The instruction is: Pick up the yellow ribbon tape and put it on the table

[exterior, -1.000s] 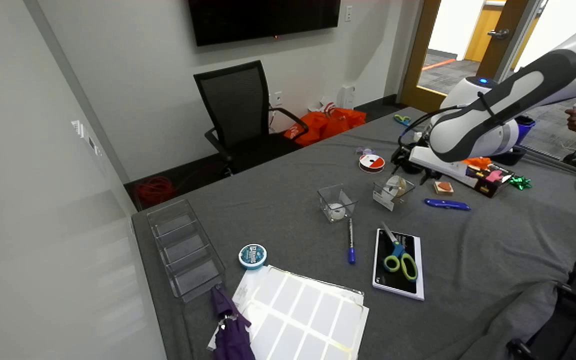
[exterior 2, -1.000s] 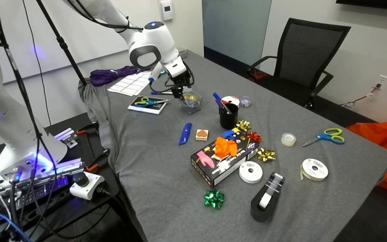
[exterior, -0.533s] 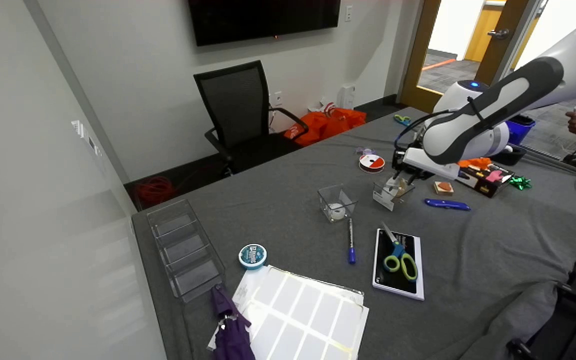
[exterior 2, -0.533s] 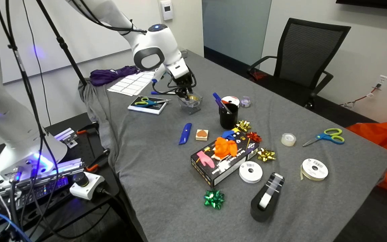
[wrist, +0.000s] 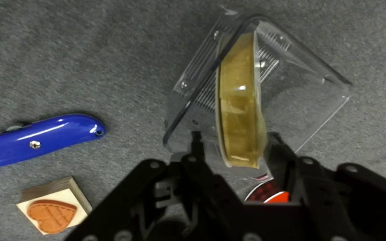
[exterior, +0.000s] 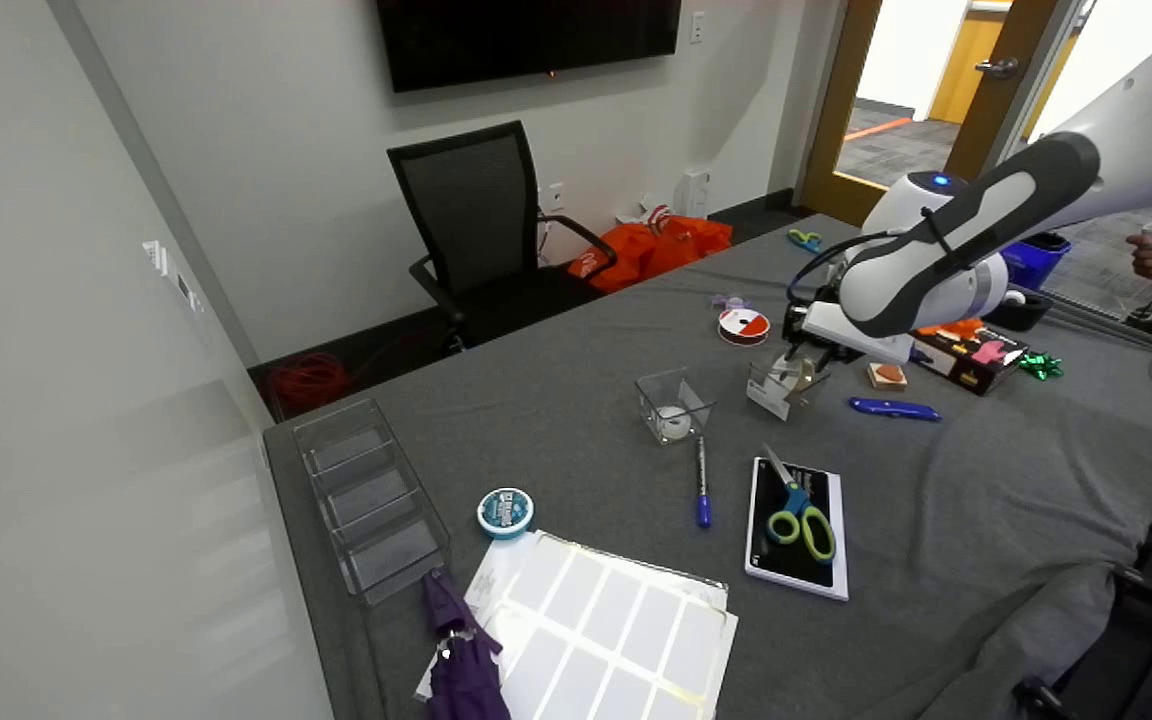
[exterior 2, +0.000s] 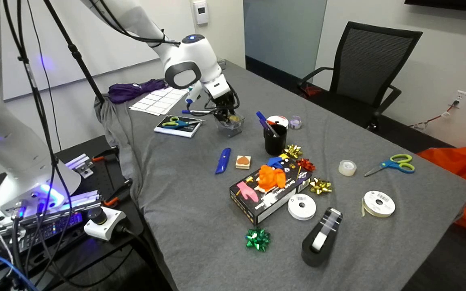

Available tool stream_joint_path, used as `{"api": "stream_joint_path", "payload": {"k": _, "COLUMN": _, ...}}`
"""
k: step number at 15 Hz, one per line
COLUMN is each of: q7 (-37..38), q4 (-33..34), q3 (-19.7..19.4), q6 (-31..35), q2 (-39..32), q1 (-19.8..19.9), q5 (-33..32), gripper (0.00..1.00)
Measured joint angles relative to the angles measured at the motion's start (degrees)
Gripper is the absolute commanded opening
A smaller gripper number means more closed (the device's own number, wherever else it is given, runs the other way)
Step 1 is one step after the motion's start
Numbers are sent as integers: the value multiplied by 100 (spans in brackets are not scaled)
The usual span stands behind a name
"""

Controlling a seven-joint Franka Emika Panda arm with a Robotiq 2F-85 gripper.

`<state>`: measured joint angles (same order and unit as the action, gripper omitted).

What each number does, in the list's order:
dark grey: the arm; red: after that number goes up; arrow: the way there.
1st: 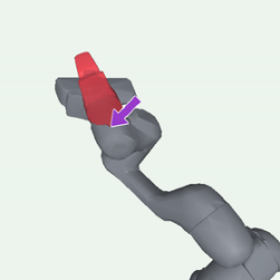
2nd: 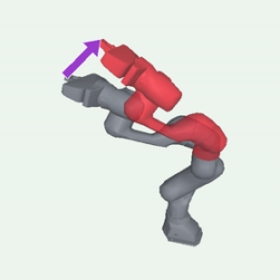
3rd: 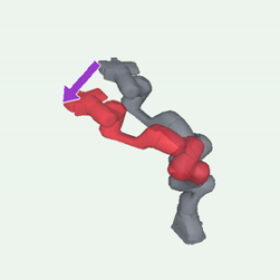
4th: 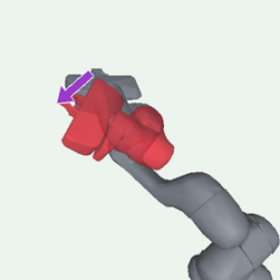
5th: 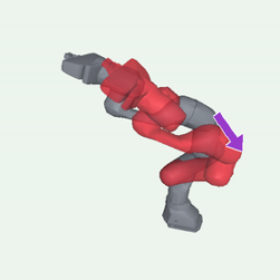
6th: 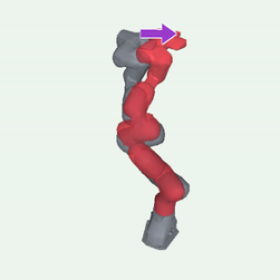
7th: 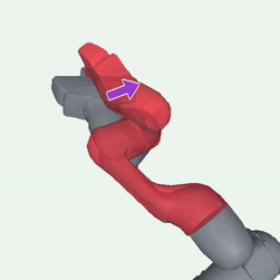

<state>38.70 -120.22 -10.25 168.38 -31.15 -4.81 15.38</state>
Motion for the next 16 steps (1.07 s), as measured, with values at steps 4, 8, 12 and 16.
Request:
{"api": "stream_joint_path", "payload": {"k": 4, "q7": 45, "q4": 84, "q3": -62, "q6": 108, "q2": -160, "q1": -57, "q5": 0, "gripper": 18}}
{"api": "stream_joint_path", "payload": {"k": 8, "q7": 82, "q4": 163, "q3": -88, "q6": 177, "q2": -213, "q1": -109, "q5": 1, "gripper": 18}}
{"api": "stream_joint_path", "payload": {"k": 12, "q7": 73, "q4": 158, "q3": -64, "q6": 184, "q2": -189, "q1": -109, "q5": 4, "gripper": 17}}
{"api": "stream_joint_path", "payload": {"k": 16, "q7": -28, "q4": -3, "q3": 25, "q6": 172, "q2": 105, "q1": -90, "q5": 4, "gripper": 14}}
